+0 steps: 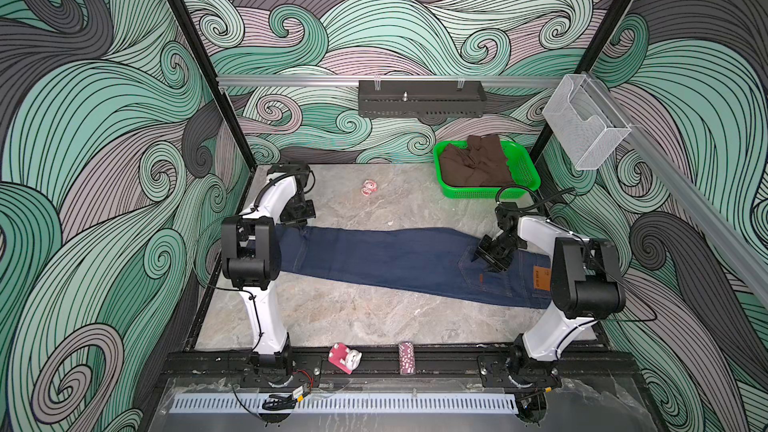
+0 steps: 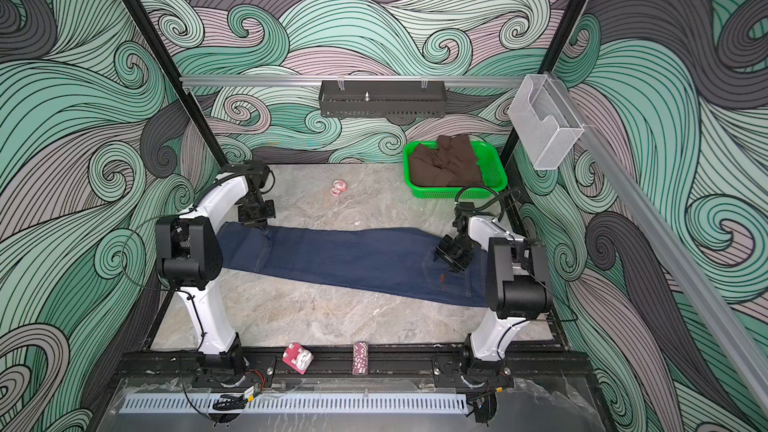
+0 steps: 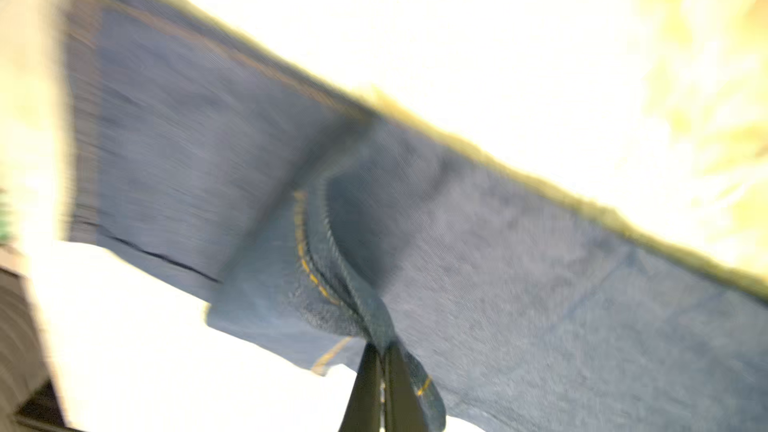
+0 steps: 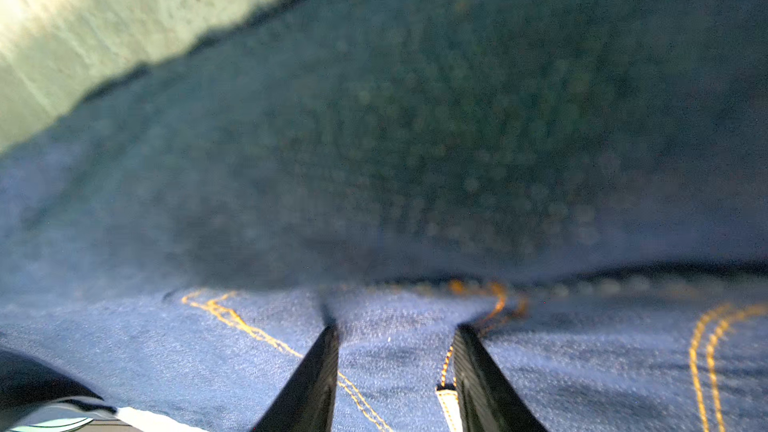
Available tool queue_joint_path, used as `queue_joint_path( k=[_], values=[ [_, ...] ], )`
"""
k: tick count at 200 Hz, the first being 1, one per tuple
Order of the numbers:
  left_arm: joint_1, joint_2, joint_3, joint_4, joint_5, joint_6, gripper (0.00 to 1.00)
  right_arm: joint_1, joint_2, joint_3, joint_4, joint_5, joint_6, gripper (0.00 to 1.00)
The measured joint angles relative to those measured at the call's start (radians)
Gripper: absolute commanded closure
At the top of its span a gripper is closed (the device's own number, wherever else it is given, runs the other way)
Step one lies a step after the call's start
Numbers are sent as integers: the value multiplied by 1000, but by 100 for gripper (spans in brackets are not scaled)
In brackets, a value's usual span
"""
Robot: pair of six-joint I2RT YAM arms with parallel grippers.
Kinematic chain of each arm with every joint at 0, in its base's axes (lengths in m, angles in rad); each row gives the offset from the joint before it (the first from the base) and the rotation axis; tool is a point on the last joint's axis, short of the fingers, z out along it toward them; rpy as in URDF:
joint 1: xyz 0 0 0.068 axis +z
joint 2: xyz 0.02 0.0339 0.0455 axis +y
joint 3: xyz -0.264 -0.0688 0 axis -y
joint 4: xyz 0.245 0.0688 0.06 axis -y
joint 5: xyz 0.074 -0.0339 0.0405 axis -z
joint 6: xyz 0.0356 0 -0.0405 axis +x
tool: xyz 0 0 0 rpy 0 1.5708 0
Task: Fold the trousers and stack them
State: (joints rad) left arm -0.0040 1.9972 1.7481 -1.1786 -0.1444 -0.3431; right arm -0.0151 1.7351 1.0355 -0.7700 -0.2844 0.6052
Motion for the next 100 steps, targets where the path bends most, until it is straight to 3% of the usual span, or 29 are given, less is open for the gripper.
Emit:
queue_joint_path(
  k=[28, 71, 85, 100],
  values=[
    [68, 73, 128, -40, -47, 23, 95, 0, 0, 0, -18, 0, -4, 53],
    [152, 219, 282, -97, -132, 59, 49, 1, 0, 4, -47, 0, -8, 53],
    [177, 240, 318, -117, -144, 63, 41, 1, -1, 8, -56, 0, -8, 53],
    [196, 238, 348, -133, -143, 63, 39, 1, -3, 8, -62, 0, -11, 53]
  ],
)
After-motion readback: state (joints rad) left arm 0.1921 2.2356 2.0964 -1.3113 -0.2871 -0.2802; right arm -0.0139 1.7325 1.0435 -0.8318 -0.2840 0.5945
